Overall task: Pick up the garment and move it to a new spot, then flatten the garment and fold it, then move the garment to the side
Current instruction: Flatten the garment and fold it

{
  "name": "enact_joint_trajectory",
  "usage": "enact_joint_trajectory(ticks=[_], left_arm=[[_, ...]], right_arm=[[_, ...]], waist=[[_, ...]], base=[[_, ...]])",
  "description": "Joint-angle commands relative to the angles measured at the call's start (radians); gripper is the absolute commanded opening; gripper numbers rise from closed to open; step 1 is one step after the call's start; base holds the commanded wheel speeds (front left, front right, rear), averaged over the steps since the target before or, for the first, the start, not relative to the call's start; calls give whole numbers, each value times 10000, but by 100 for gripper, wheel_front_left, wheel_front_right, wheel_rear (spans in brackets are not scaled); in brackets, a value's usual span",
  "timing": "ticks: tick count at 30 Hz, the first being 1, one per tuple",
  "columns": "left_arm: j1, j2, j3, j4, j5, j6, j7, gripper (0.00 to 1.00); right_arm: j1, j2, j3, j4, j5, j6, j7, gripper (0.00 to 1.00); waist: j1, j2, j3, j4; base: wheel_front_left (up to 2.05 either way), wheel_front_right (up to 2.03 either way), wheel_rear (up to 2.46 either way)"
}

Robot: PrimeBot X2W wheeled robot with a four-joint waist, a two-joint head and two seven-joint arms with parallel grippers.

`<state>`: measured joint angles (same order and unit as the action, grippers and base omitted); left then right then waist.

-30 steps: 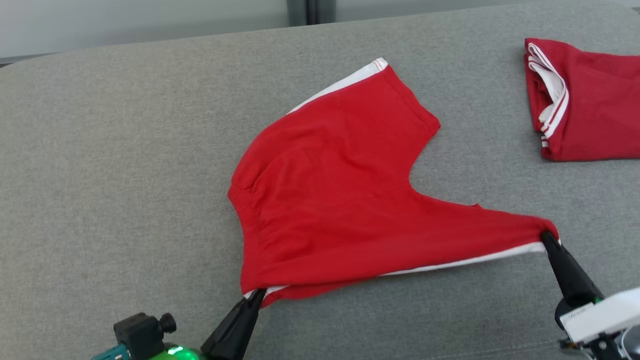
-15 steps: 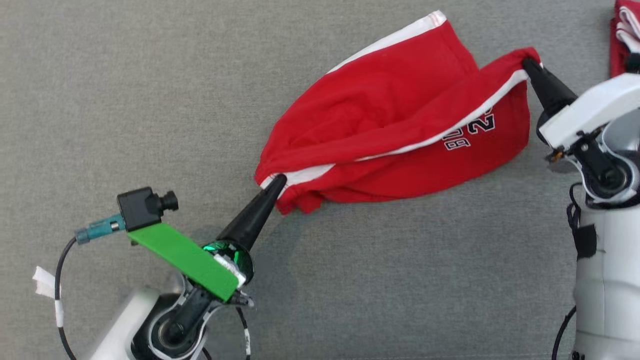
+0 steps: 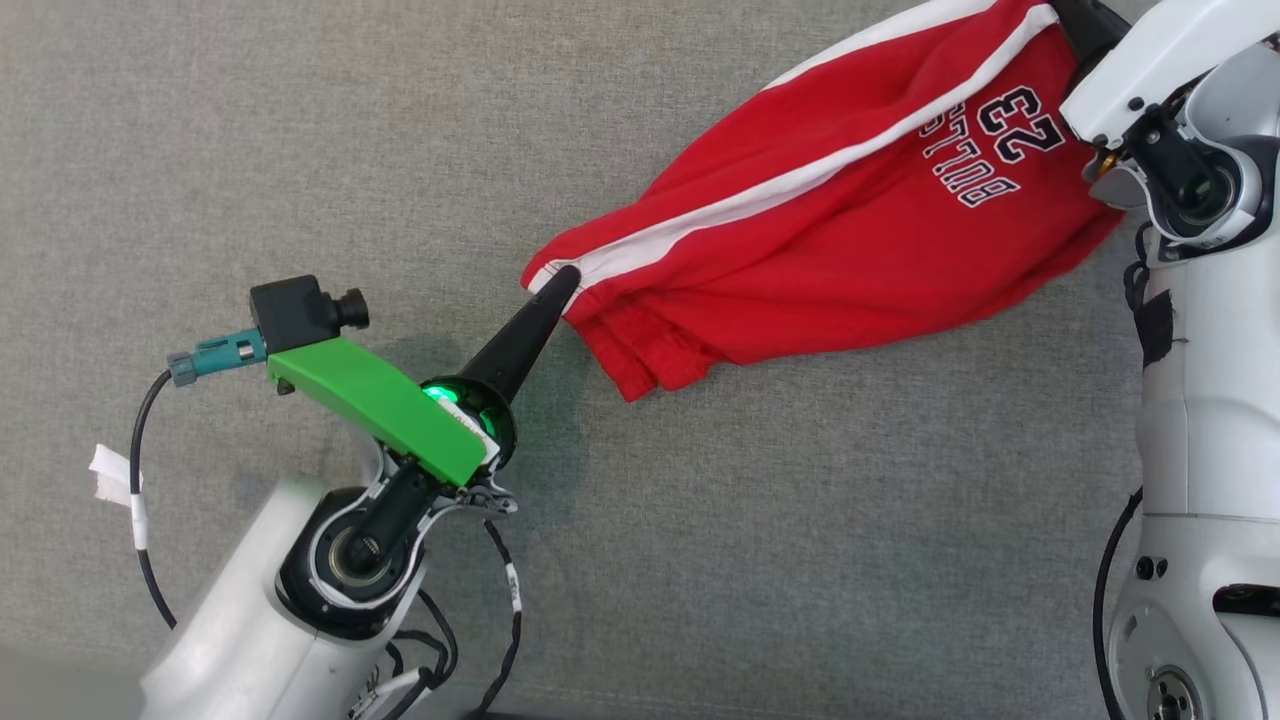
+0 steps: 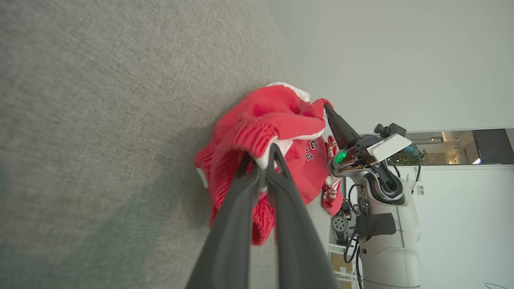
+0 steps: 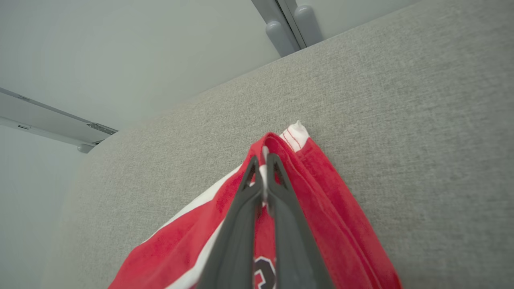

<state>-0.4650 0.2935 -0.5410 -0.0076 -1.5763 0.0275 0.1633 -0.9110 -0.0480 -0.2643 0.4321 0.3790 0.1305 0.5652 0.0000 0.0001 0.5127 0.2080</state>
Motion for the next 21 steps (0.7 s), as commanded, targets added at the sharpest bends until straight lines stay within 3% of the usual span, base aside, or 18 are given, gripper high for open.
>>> enact_joint_trajectory(ticks=[1, 3, 4, 5, 6, 13, 18, 21], left_arm=[[-202, -73, 53, 72, -12, -29, 24, 9], [-267, -81, 43, 157, 46, -64, 9, 19], [-283, -115, 43, 218, 90, -88, -34, 47], [-292, -120, 52, 255, 138, -83, -88, 100], [-295, -126, 48, 284, 150, -76, -126, 100], [134, 359, -33, 151, 1168, -190, -781, 100], [528, 1219, -311, -529, 3300, -259, -1999, 100], [863, 1658, -450, -739, 4914, 84, -3069, 100]], right_arm=[[-186, -45, -18, 115, -86, 0, -111, 0], [-292, -39, 10, 256, -199, 0, -172, 0], [-349, -44, 6, 272, -319, 0, -322, 5], [-366, -50, 4, 297, -358, 0, -399, 79], [-348, -39, 85, 320, -434, 0, -440, 100], [288, -35, 501, -109, -1143, 0, -934, 100], [1169, -888, 2156, -954, -1987, -1, -630, 100], [1382, -1332, 2858, -1335, -2357, -1, -484, 100]], waist=[[0, -1, 116, 97], [0, -1, 139, 118], [0, -1, 149, 129], [0, -1, 147, 137], [0, -1, 137, 137], [0, -1, -118, -55], [0, -1, -307, -258], [0, -1, -350, -308]], base=[[0, 0, 0], [0, 0, 0], [0, 0, 0], [0, 0, 0], [0, 0, 0], [0, 0, 0], [0, 0, 0], [0, 0, 0]])
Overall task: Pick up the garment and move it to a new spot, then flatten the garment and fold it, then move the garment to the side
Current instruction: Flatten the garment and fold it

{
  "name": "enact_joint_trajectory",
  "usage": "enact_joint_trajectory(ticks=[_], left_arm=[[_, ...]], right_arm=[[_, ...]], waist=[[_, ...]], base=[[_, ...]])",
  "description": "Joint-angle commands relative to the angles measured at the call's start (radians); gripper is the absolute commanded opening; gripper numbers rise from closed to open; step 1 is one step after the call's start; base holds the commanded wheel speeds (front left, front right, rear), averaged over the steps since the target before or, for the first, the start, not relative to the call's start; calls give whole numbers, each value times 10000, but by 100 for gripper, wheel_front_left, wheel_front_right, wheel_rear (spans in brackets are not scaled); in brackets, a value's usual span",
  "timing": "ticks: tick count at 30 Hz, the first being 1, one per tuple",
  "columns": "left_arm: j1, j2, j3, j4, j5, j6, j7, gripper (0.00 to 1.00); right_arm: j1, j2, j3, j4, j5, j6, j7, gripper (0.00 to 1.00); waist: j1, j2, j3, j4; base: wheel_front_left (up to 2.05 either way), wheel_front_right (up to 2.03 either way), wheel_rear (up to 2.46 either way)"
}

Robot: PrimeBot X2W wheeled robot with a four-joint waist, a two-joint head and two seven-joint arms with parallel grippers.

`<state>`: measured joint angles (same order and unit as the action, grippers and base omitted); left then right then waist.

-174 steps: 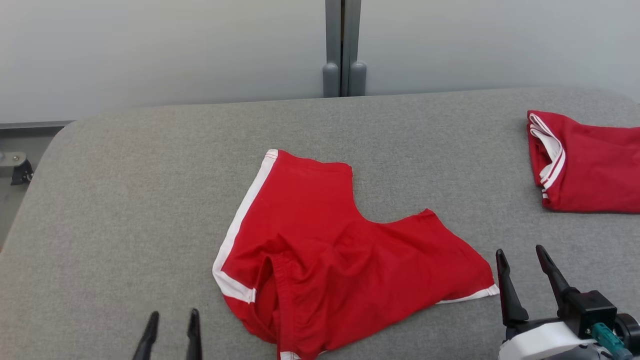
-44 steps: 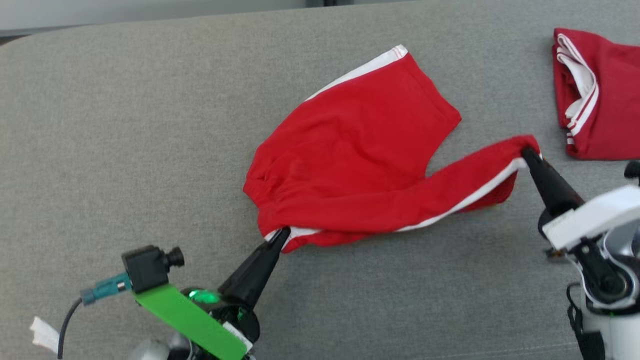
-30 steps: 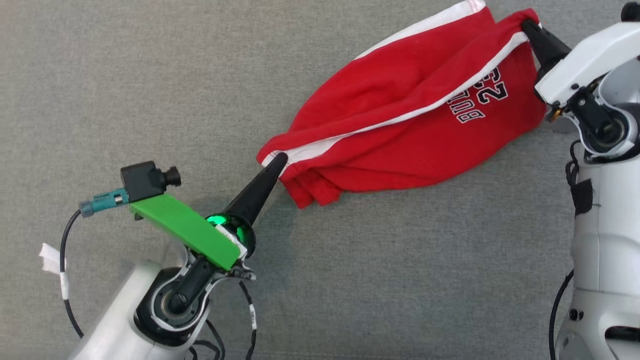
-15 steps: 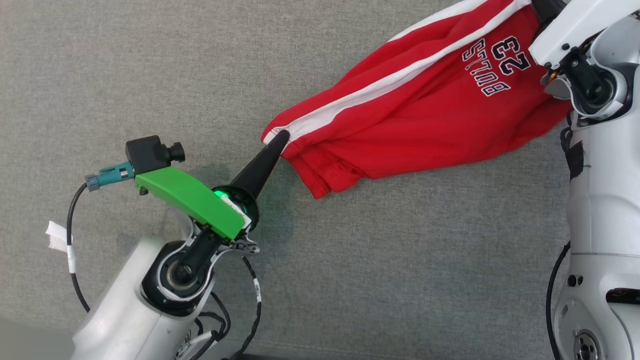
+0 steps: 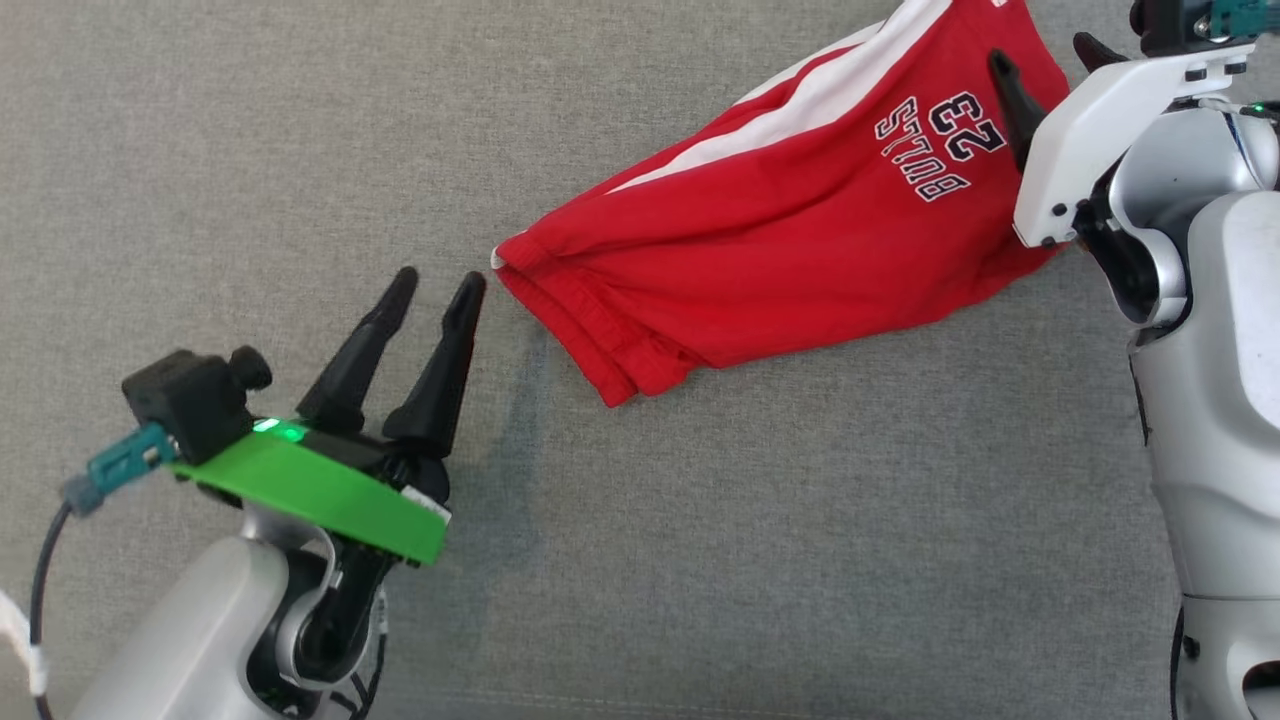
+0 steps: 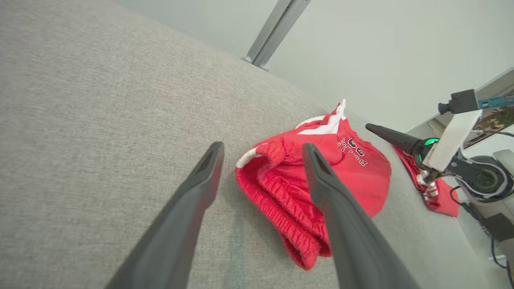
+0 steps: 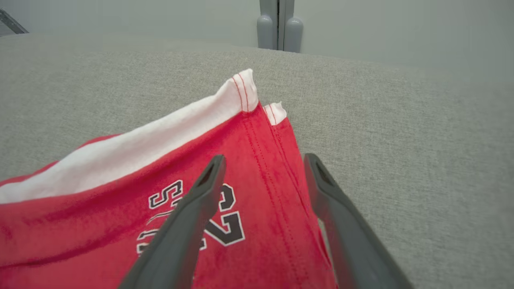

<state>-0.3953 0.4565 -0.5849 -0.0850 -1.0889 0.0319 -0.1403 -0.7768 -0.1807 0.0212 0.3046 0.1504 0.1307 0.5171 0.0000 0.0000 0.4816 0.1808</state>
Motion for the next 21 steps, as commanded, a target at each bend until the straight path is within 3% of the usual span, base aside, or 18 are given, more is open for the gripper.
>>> enact_joint_trajectory(ticks=[1, 7, 14, 21], left_arm=[[271, 89, -96, -26, 602, 183, -434, 100], [797, -449, -84, -13, 2273, 407, -1194, 100], [1473, -1823, 880, 62, 4466, -271, -1243, 100], [2388, -2905, 2215, 482, 5620, -1137, -1245, 100]], right_arm=[[59, -148, 201, -143, -224, -3, 61, 100], [-357, -578, 680, 249, -853, -3, 424, 100], [-570, -911, 191, 1495, -1656, -5, 572, 100], [-106, -761, -735, 2515, -1640, -9, 988, 100]], waist=[[0, 0, -53, -28], [0, 0, -28, 281], [0, 0, 21, 848], [0, 0, -140, 992]], base=[[0, 0, 0], [0, 0, 0], [0, 0, 0], [0, 0, 0]])
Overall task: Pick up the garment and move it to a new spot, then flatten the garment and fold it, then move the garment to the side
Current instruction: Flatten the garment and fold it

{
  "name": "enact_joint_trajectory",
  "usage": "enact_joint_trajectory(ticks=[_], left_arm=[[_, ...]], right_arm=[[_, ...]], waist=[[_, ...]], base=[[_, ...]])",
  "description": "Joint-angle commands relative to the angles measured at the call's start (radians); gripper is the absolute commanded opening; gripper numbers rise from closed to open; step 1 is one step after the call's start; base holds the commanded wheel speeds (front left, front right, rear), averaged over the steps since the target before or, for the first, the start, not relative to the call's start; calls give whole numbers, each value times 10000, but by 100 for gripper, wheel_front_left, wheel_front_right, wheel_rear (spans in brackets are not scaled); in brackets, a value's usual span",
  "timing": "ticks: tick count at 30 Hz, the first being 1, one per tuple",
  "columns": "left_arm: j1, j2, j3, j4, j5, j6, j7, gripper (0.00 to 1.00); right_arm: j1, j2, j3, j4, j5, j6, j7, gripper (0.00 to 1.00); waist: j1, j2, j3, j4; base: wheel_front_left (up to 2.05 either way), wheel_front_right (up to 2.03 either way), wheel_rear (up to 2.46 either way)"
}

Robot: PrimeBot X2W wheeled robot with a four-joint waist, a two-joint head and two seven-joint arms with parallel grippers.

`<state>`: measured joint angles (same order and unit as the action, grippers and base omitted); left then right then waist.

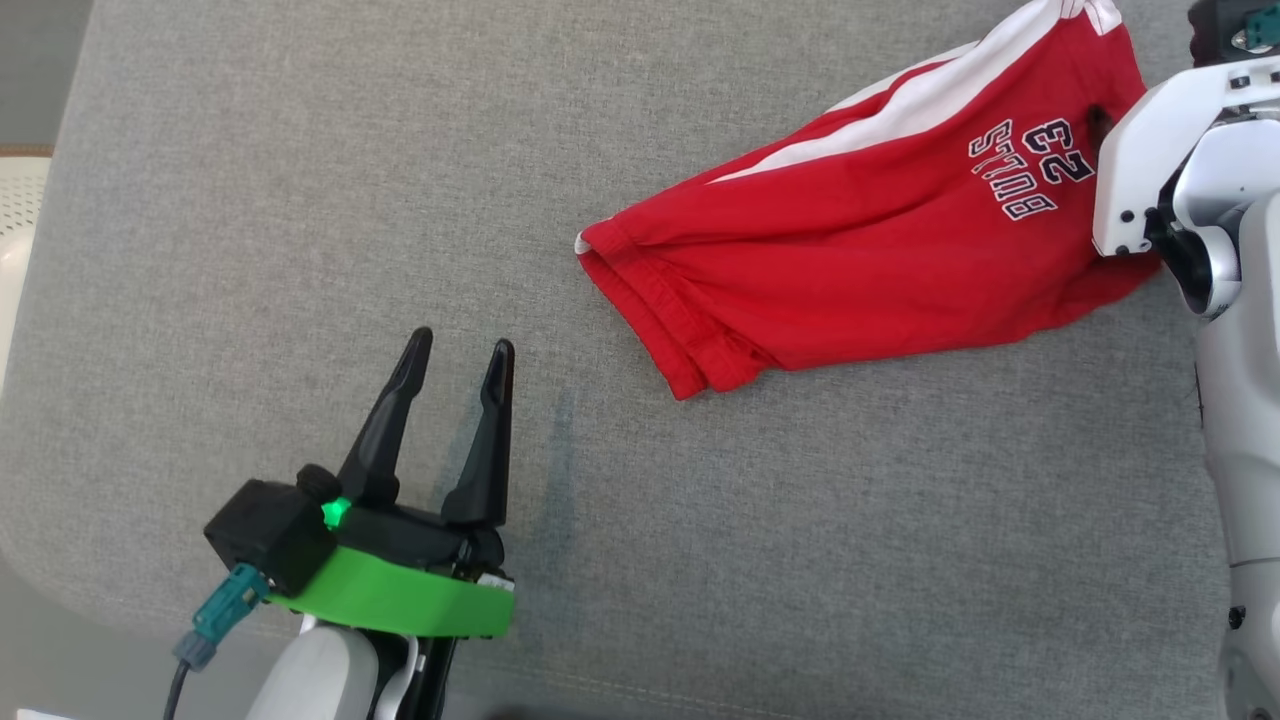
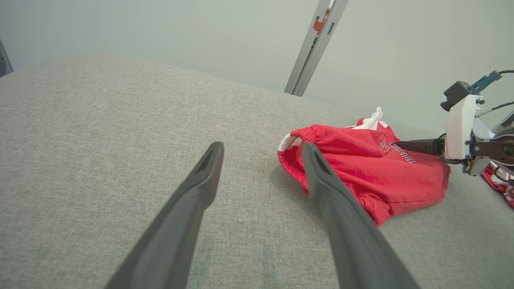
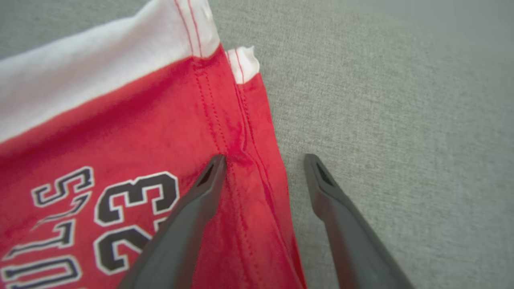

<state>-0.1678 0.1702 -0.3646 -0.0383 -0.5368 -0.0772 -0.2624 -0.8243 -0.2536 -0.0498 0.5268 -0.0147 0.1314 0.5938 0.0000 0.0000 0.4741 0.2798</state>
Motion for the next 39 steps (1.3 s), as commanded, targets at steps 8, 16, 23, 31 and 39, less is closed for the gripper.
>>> enact_joint_trajectory(ticks=[8, 16, 23, 31, 39], left_arm=[[875, -482, 816, 473, 620, -472, -25, 100], [1709, -556, 1073, 556, 856, -551, -26, 100], [1881, -775, 821, 556, 688, -557, -25, 100], [1714, -891, 498, 734, 505, -551, -27, 100], [1616, -1013, 432, 1074, 373, -552, -25, 100]], right_arm=[[884, 319, -1420, 166, 902, -28, -289, 0], [1443, 14, -3735, -678, 1246, -14, -881, 0], [1511, 431, -2762, -1853, 1755, -11, -745, 0], [1722, 1296, 392, -2280, 2464, -11, -152, 0], [1976, 1535, 1634, -1422, 2625, -11, -424, 0]], waist=[[0, 0, -726, -516], [0, 0, -1368, -872], [0, 0, -1686, -850], [0, 0, -1678, -649], [0, 0, -1760, -254]], base=[[0, 0, 0], [0, 0, 0], [0, 0, 0], [0, 0, 0], [0, 0, 0]])
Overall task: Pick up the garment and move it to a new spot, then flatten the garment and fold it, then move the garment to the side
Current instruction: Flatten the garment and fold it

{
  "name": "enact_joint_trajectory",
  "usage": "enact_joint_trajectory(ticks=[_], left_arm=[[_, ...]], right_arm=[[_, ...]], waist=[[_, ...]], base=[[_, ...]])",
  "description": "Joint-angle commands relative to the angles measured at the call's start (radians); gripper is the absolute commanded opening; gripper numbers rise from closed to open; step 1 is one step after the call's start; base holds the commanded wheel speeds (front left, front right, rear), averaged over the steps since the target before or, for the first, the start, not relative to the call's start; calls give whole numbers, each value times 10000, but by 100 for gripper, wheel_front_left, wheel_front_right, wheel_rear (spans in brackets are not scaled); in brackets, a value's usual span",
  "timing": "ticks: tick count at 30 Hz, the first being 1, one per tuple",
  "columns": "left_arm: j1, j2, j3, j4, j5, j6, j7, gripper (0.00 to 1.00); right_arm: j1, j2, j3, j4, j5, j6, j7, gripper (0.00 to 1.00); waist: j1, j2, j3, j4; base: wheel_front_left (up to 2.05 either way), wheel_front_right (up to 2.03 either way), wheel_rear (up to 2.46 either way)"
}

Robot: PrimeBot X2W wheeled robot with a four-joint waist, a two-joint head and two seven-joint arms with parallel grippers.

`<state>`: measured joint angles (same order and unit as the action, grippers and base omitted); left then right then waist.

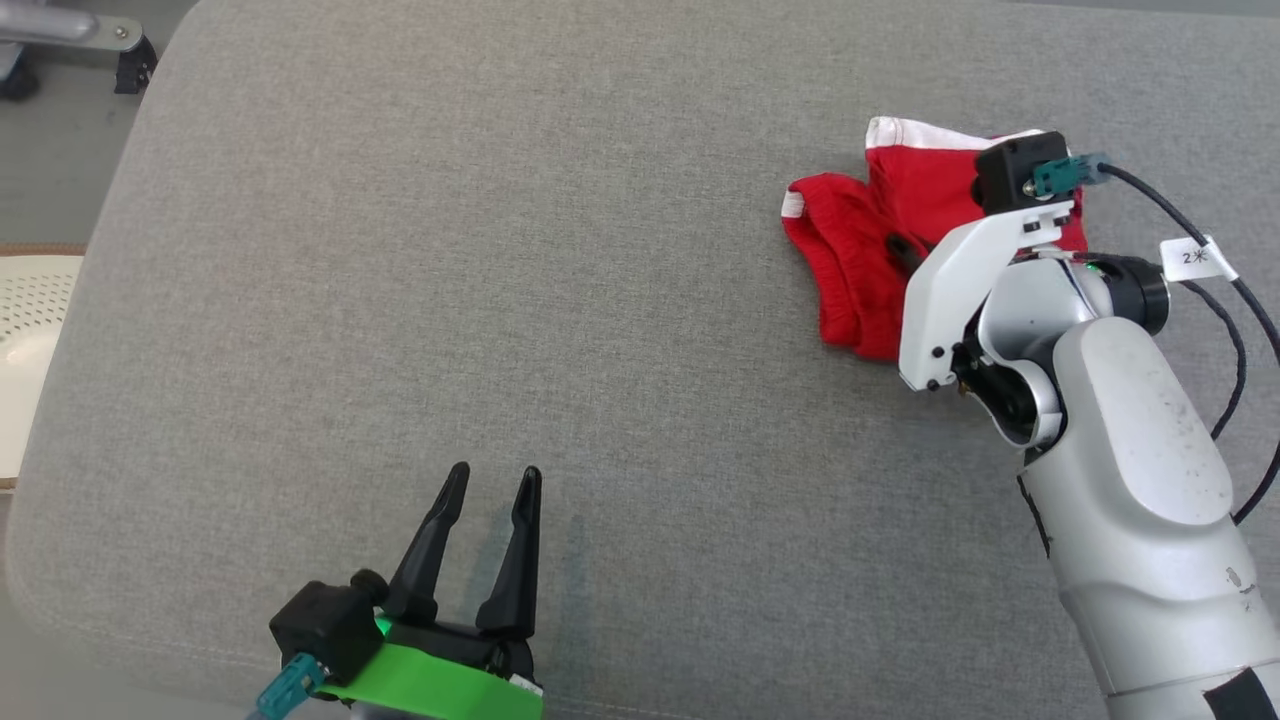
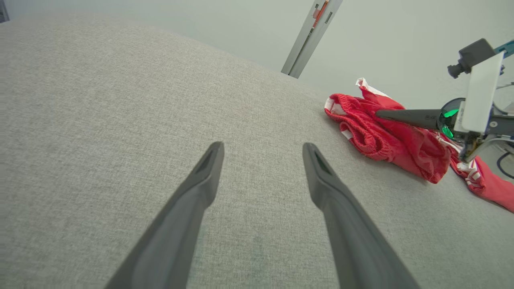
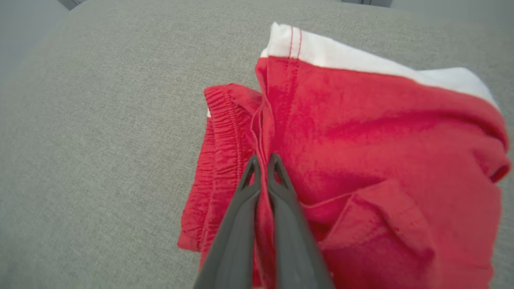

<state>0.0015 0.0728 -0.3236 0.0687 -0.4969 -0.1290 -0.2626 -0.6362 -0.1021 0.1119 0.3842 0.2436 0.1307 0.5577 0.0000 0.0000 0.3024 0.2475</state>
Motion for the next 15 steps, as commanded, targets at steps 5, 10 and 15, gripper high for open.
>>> enact_joint_trajectory(ticks=[5, 10, 15], left_arm=[[48, -110, 102, 92, -45, -34, -23, 100], [125, -137, 61, 152, -9, -35, -23, 100], [186, -144, 120, 246, 94, -35, -24, 100]], right_arm=[[211, 99, 217, 399, 131, -3, -363, 0], [269, 164, 711, 582, 272, -3, -774, 0], [364, 160, 1354, 686, 287, -3, -1571, 100]], waist=[[0, 0, -152, 112], [0, 0, -294, 9], [0, 0, -543, -159]], base=[[0, 0, 0], [0, 0, 0], [0, 0, 0]])
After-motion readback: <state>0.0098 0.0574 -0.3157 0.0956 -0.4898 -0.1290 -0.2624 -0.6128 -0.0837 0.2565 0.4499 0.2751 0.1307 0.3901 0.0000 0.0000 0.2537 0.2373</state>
